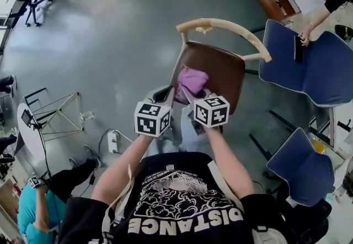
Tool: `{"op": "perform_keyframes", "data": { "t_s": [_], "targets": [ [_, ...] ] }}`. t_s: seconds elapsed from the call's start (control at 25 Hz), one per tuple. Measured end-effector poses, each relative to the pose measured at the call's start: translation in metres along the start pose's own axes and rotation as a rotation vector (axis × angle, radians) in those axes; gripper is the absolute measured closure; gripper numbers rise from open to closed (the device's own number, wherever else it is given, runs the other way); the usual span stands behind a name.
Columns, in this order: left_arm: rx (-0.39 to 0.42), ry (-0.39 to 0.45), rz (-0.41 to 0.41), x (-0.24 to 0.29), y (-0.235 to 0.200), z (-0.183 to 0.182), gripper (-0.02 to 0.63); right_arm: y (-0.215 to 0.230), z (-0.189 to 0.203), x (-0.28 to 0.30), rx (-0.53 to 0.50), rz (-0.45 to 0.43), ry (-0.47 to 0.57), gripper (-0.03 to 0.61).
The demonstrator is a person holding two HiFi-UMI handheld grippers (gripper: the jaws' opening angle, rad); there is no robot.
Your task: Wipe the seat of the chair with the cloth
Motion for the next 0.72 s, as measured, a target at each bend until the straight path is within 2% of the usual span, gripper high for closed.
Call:
{"op": "perform_keyframes", "data": {
  "t_s": [0.2,0.36,0.72],
  "targets": [
    [-0.042,-0.044,-0.03,0.029,-0.017,0.001,0.62,0.033,-0.004,0.05,-0.004,-0.021,-0.078,0.52],
    [-0.075,-0.04,-0.033,0.056,-0.037,0.0,0.62,0.064,-0.008,0.091,0.032,0.013,-0.105,0.52],
    [-0.083,-0.095,0.043,0.112,-0.074,0.025,0.62,0.117,0.004,0.156,0.075,0.084,-0.112,0.52]
  ]
}}
Point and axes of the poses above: the fingertips, and each gripper's own axes: x forward along the fingers, y to its right, z out of its underside, the point moved 8 cm from there along -x, backward along the fingers, and after that the axes turned 1 degree about -z, right-handed, at the moved point
